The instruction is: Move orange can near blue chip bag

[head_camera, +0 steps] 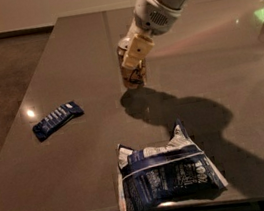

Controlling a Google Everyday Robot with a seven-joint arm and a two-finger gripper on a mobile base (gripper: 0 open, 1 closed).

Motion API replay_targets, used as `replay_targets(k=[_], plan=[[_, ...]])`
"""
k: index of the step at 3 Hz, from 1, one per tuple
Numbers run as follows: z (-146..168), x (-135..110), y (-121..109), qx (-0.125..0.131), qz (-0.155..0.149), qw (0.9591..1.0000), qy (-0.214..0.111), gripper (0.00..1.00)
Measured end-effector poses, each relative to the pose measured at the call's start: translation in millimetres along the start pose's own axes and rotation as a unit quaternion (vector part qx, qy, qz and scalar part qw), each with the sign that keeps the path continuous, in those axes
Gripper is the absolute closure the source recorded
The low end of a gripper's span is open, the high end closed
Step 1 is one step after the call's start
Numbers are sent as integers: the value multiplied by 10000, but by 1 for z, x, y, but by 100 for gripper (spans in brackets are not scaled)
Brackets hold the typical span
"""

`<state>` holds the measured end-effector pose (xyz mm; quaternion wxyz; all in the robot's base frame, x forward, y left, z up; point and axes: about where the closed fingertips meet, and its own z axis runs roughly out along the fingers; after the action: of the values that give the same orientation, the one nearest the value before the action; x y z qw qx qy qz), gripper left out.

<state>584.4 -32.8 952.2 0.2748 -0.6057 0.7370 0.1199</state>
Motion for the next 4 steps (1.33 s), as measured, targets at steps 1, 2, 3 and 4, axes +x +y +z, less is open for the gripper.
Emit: replay_targets(k=[1, 2, 3, 4], plan=[[-11, 21, 20, -201, -281, 9994, -16, 100], [-28, 34, 47, -373, -815, 9958, -190, 100], [-29, 33, 52, -422, -898, 9950, -142, 100], [-32, 29, 74, -626, -1250, 9902, 61, 100]])
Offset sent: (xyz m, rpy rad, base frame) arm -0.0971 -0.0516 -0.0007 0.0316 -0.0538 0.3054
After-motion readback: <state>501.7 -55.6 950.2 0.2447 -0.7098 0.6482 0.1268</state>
